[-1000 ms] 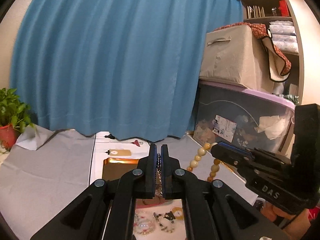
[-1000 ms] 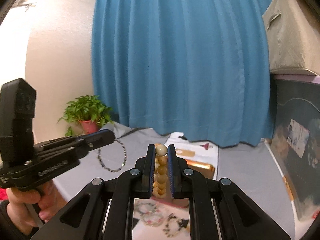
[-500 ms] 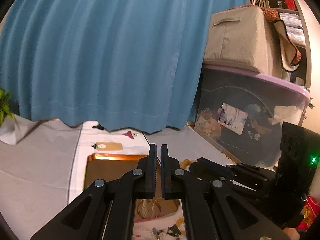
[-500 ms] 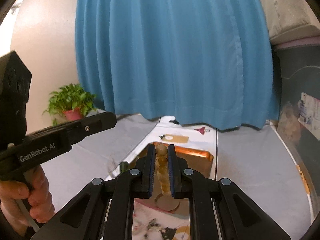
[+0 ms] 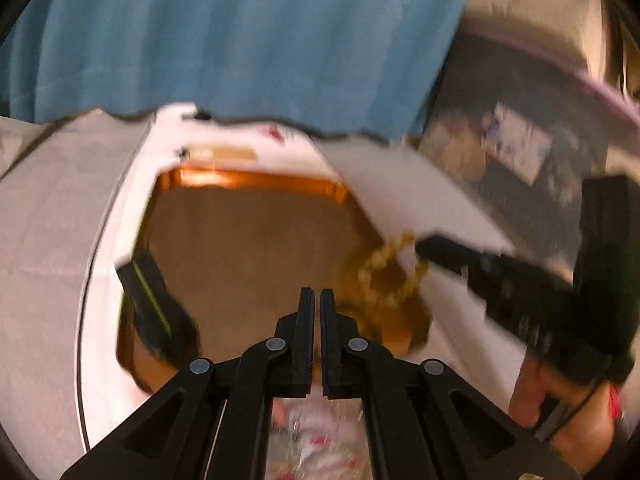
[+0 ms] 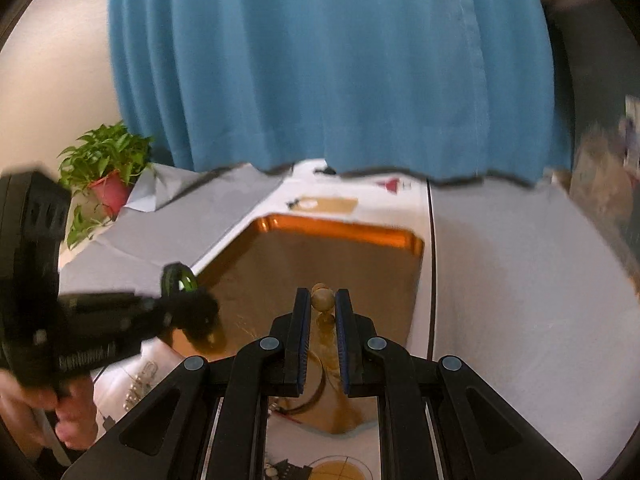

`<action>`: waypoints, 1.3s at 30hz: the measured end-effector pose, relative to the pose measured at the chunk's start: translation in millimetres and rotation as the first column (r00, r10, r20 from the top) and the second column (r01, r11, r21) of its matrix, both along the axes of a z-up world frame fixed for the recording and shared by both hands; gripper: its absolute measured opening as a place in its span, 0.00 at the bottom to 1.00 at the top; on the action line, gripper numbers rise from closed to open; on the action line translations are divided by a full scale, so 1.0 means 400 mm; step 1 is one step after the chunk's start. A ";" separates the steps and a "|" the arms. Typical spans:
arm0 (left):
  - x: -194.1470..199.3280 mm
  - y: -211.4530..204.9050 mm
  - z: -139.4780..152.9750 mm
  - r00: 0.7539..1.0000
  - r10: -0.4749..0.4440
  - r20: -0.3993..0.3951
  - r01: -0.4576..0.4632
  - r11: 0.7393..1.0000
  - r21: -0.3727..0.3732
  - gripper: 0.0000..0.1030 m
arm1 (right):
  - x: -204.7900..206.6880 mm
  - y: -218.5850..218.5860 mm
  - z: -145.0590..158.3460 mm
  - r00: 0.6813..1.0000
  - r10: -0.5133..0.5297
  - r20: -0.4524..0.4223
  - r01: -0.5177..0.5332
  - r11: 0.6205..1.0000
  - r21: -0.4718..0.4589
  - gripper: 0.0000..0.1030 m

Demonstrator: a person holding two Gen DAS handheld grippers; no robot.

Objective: Organize jewelry
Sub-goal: 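Lift both bracelets and carry them over the tray with both tools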

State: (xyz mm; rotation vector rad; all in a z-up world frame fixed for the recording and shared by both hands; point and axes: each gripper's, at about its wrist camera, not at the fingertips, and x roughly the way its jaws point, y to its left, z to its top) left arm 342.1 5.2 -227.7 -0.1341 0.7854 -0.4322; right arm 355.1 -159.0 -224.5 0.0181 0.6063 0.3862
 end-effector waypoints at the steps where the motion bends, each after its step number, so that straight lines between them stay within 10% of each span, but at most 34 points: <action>1: -0.006 -0.008 -0.010 1.000 -0.012 -0.015 0.012 1.000 0.027 0.02 | 0.006 -0.007 -0.014 1.000 -0.008 -0.015 0.008 1.000 0.006 0.12; 14: -0.043 0.001 -0.054 0.982 -0.096 -0.161 0.099 0.995 0.011 0.24 | 0.007 0.015 -0.059 0.999 0.004 -0.052 -0.006 0.999 -0.037 0.13; 23: -0.037 -0.041 -0.081 0.979 -0.102 -0.174 0.120 0.988 0.094 0.02 | -0.003 -0.009 -0.071 0.997 -0.034 -0.063 0.033 0.999 -0.014 0.14; 32: -0.015 0.032 0.060 0.998 0.035 0.047 -0.035 0.999 0.002 0.00 | -0.033 -0.055 -0.051 0.998 -0.054 -0.033 0.055 0.998 0.043 0.14; 39: 0.002 0.006 -0.027 0.989 -0.036 -0.144 0.036 0.999 -0.006 0.01 | -0.060 -0.049 -0.074 0.996 -0.017 -0.084 0.018 1.000 0.016 0.14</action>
